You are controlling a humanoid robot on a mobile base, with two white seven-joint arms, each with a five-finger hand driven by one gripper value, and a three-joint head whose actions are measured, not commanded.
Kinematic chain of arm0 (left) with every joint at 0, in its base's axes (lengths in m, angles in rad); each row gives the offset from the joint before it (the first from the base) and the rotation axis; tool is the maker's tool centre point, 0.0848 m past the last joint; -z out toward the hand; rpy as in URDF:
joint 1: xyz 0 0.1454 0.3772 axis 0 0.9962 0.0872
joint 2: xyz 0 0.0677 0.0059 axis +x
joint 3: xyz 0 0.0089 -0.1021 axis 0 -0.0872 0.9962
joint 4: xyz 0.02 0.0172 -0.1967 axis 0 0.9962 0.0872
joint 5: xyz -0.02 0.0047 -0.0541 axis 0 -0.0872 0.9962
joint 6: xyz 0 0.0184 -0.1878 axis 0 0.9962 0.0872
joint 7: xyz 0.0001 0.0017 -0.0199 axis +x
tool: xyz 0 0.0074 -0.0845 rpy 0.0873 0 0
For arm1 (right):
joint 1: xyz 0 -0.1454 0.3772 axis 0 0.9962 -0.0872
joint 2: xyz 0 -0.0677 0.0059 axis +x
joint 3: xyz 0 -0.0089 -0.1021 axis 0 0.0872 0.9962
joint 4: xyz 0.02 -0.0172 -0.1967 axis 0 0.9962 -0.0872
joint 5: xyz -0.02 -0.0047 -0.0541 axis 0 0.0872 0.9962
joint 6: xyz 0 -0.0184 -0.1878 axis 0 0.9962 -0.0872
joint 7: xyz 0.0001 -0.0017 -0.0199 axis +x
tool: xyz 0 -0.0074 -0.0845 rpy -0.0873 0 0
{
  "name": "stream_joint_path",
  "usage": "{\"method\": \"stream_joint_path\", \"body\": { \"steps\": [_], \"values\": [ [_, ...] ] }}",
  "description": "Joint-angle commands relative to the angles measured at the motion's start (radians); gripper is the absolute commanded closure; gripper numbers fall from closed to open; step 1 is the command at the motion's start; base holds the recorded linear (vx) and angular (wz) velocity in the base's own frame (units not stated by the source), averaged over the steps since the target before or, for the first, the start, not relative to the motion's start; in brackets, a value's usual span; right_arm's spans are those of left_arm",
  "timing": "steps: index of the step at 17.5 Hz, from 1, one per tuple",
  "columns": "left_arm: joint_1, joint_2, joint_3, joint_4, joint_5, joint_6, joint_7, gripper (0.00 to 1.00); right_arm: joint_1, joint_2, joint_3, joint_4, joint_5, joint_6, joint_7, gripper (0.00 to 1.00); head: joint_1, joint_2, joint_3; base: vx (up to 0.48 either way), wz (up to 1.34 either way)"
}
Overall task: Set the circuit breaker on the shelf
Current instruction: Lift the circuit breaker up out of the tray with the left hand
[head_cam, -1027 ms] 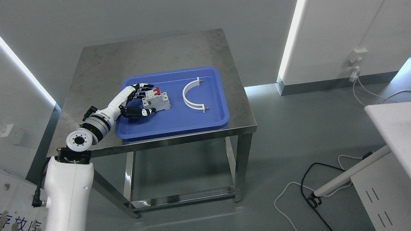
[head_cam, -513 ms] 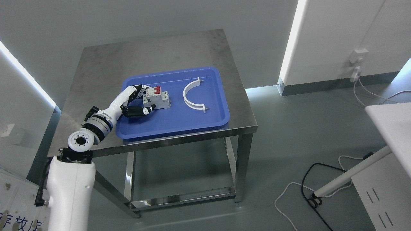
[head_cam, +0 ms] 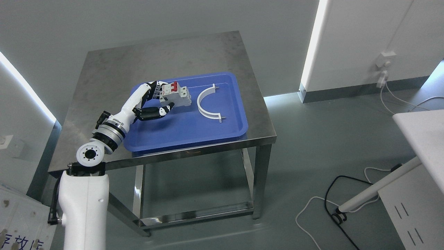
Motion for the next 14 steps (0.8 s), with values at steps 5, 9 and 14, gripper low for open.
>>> {"method": "stream_joint_path", "body": {
  "steps": [5, 9, 14],
  "values": [
    [0.070, -0.097, 0.193, -0.046, 0.313, -0.245, 0.273, 0.86, 0.000, -0.018, 0.000, 0.000, 0.000, 0.000, -0.004, 0.00, 0.0000, 0.000, 0.000, 0.000, 0.00],
    [0.179, -0.097, 0.186, -0.168, 0.315, -0.242, 0.313, 0.85, 0.000, -0.018, 0.000, 0.000, 0.000, 0.000, -0.004, 0.00, 0.0000, 0.000, 0.000, 0.000, 0.00],
    [0.300, -0.097, 0.140, -0.270, 0.318, -0.254, 0.350, 0.86, 0.000, -0.018, 0.000, 0.000, 0.000, 0.000, -0.004, 0.00, 0.0000, 0.000, 0.000, 0.001, -0.01]
  ]
}}
